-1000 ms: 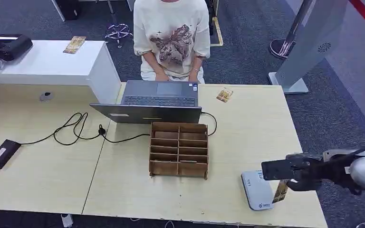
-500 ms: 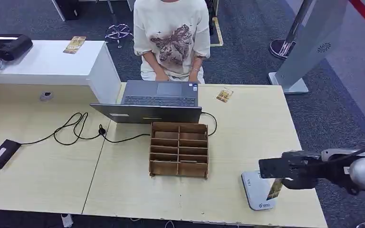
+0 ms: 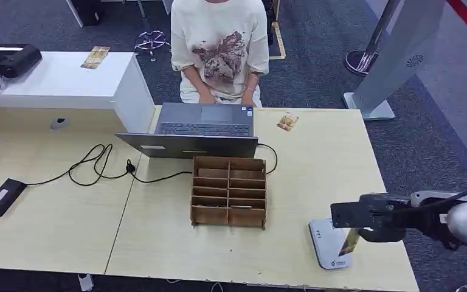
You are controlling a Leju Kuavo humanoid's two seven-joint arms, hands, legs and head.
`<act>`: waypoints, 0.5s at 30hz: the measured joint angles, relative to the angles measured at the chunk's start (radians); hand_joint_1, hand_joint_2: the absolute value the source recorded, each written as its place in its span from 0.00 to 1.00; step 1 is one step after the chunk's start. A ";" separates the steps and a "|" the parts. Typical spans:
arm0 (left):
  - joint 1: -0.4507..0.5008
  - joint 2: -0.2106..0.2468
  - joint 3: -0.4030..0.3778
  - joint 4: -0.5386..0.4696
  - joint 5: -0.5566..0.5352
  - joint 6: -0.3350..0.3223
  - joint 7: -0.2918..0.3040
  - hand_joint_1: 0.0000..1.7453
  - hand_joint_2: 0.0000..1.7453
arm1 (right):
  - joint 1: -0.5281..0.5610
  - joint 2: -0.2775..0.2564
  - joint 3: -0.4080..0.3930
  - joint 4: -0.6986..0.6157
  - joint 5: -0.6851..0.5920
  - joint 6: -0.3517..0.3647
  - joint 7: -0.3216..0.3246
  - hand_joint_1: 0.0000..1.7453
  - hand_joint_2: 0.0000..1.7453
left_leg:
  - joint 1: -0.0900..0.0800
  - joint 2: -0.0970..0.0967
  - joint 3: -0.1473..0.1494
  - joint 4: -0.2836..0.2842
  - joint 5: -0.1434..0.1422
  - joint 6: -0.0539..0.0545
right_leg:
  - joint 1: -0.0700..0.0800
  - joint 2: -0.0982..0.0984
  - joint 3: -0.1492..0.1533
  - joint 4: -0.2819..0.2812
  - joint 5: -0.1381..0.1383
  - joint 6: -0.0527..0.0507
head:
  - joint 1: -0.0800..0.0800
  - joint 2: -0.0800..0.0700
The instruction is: Pass the card to the sensor for recognition and then transmit it.
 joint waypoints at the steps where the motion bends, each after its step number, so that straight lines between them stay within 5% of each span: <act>1: 0.000 0.000 0.000 0.000 0.000 0.000 0.000 0.00 0.00 | 0.000 0.000 0.002 0.000 0.000 -0.002 -0.002 1.00 1.00 | 0.000 0.000 0.000 0.000 0.000 0.000 | 0.000 0.000 0.000 0.000 0.000 0.000 | 0.000 0.000; 15: 0.001 0.000 0.000 0.000 0.003 0.001 0.003 0.00 0.00 | 0.000 0.000 0.020 -0.022 -0.017 -0.049 0.002 1.00 1.00 | 0.000 0.000 0.000 0.000 0.000 0.000 | 0.000 0.000 0.000 0.000 0.000 0.000 | 0.000 0.000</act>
